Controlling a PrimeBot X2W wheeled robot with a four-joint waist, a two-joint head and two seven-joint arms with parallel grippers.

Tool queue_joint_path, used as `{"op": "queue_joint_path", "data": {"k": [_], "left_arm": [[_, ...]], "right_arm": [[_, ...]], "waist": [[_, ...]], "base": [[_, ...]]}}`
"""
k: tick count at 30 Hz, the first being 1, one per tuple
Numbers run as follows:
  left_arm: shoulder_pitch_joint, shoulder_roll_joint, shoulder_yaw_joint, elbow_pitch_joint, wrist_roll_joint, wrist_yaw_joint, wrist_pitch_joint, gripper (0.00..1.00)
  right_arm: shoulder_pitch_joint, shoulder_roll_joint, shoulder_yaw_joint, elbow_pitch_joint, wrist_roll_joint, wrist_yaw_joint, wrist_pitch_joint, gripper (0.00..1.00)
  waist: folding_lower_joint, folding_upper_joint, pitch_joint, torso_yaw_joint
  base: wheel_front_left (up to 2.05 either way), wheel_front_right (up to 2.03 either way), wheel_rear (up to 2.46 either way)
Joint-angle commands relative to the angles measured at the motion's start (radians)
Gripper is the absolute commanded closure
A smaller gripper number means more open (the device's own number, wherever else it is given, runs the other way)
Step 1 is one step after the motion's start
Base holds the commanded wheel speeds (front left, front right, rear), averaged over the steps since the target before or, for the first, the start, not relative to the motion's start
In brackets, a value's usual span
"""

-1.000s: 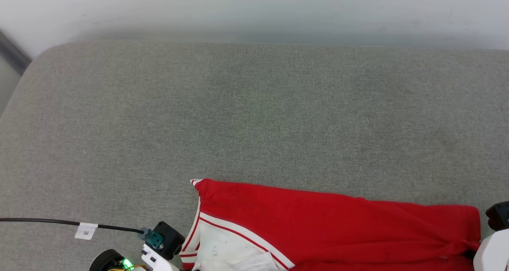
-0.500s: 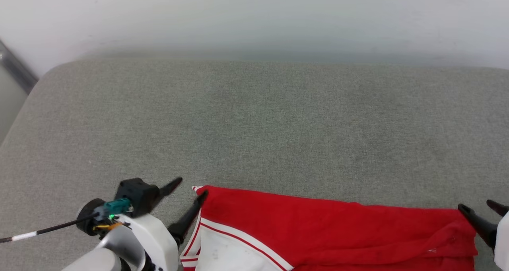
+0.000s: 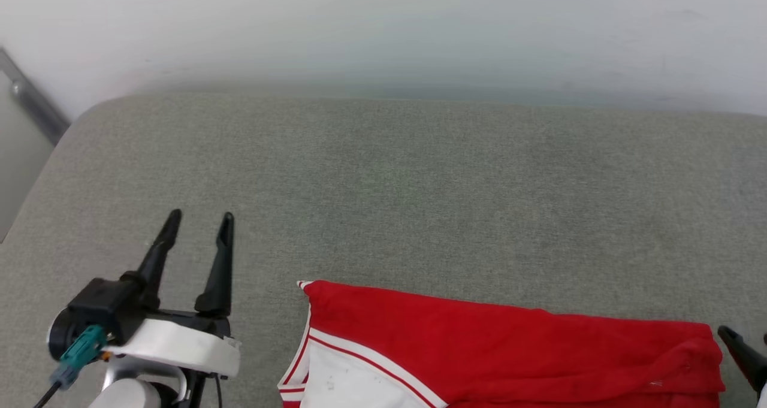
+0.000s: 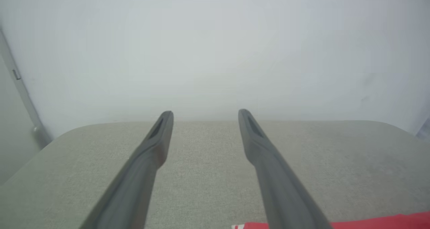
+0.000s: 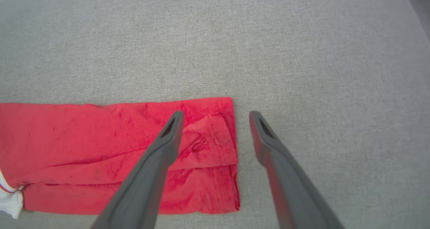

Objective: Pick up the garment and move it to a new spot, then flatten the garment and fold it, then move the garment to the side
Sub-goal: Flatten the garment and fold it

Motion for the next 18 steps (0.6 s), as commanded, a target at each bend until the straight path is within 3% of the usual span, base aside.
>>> {"op": "queue_joint_path", "data": {"k": [1,8,13,18], "left_arm": [[0.049,-0.045,0.077,-0.023,0.053,-0.011,-0.006,0.00],[0.149,-0.196,0.315,-0.079,0.220,-0.135,-0.006,0.00],[0.175,-0.262,0.393,-0.063,0.305,-0.236,-0.006,0.00],[0.186,-0.323,0.450,-0.045,0.356,-0.305,-0.006,0.00]], "right_arm": [[0.016,0.043,-0.029,0.013,-0.011,0.000,0.003,0.00],[0.019,0.162,-0.122,0.130,-0.069,0.000,-0.057,0.00],[0.009,0.187,-0.150,0.246,-0.071,0.000,-0.115,0.00],[-0.004,0.192,-0.126,0.337,-0.037,0.000,-0.143,0.00]], "waist": [[0.0000,-0.0001,0.006,0.011],[0.0000,-0.0001,0.026,0.042],[0.0000,-0.0001,0.044,0.057],[0.0000,-0.0001,0.060,0.064]], "base": [[0.00,0.00,0.00],[0.00,0.00,0.00],[0.00,0.00,0.00],[0.00,0.00,0.00]]}}
